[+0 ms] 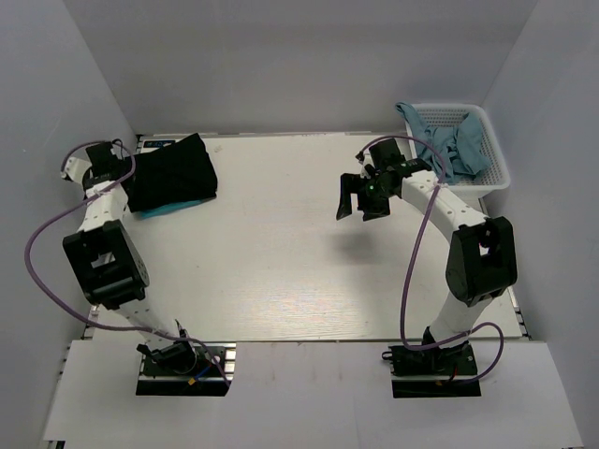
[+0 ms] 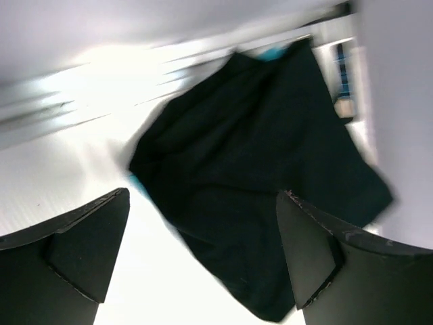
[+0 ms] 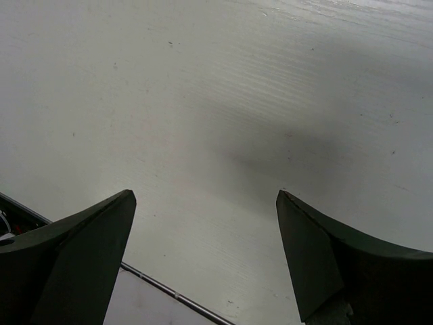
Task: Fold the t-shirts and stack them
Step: Put the neatly folded tshirt into the corner of the board with the left arm
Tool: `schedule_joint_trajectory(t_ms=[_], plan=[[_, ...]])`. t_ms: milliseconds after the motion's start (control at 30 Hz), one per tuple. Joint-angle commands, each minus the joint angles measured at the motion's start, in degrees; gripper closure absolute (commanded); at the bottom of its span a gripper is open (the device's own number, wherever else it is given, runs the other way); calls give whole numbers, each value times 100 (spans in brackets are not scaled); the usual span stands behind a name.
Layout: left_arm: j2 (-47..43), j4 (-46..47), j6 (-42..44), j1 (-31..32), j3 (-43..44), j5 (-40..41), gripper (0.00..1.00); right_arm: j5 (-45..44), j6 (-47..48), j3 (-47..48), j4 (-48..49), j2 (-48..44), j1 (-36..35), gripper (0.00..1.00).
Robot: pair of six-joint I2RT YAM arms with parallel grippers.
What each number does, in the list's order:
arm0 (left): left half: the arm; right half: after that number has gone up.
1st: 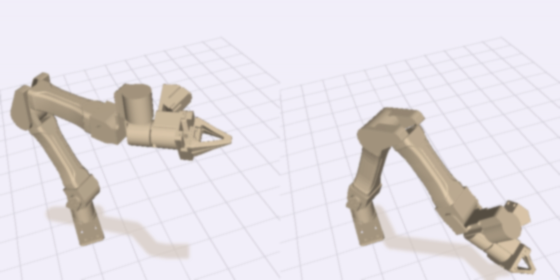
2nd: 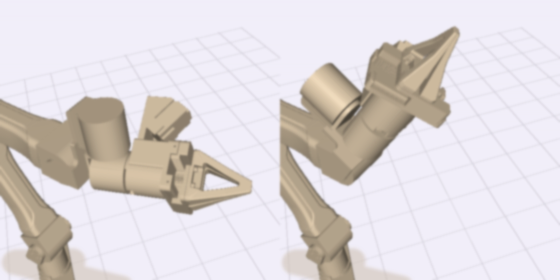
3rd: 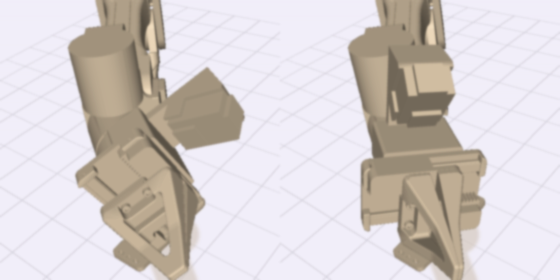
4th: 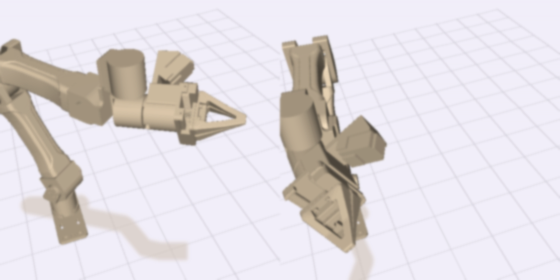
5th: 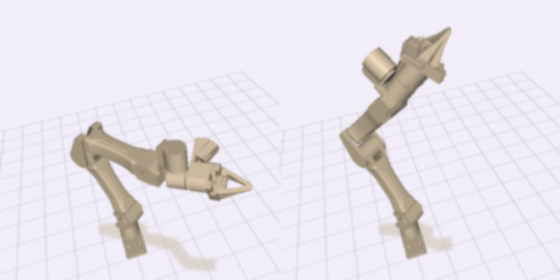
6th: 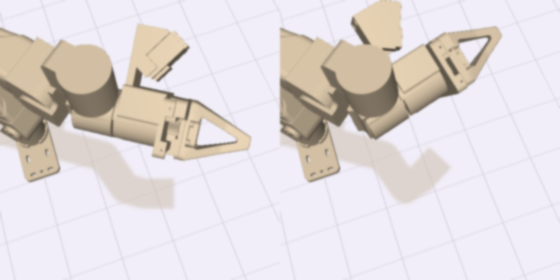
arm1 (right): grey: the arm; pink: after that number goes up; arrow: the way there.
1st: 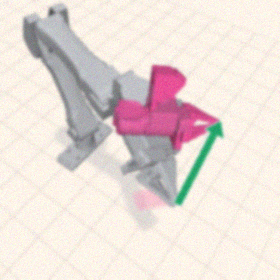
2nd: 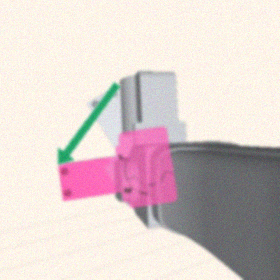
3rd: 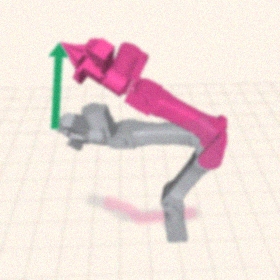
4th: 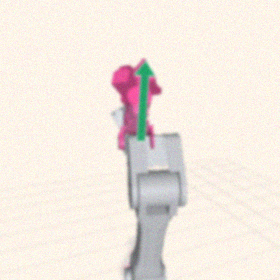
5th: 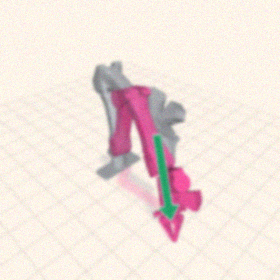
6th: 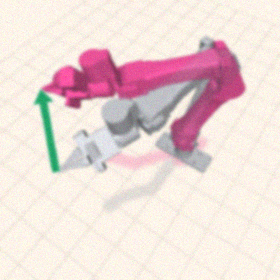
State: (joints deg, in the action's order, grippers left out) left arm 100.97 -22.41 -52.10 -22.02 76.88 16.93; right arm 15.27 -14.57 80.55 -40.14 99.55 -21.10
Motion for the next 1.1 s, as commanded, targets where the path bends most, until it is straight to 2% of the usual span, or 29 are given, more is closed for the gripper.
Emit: schedule_joint_trajectory(t_ms=[0,100,267,300,467,533,700,933,1067], plan=[[-561,183,340,31,108,-153,1,108,77,57,138,-252,-8,10],[-298,457,621,84,247,-889,1,143,77,22,208,-225,1,10],[695,107,1059,198,871,-1955,1,249,51,40,208,-120,-8,10],[905,-190,1061,198,1020,-1956,1,275,42,13,252,-111,-8,10],[1275,-184,1061,251,916,-1737,1,310,7,-13,296,-58,-8,10],[1556,-376,1061,251,1135,-1737,1,302,7,30,296,-23,-8,10],[2504,-422,1324,251,2040,-1675,1,293,-20,101,279,21,10,10],[3367,-334,1834,251,3401,-1841,1,266,-20,180,226,82,1,10],[3299,-229,1835,251,3562,-2140,1,284,-11,215,226,56,10,10]])
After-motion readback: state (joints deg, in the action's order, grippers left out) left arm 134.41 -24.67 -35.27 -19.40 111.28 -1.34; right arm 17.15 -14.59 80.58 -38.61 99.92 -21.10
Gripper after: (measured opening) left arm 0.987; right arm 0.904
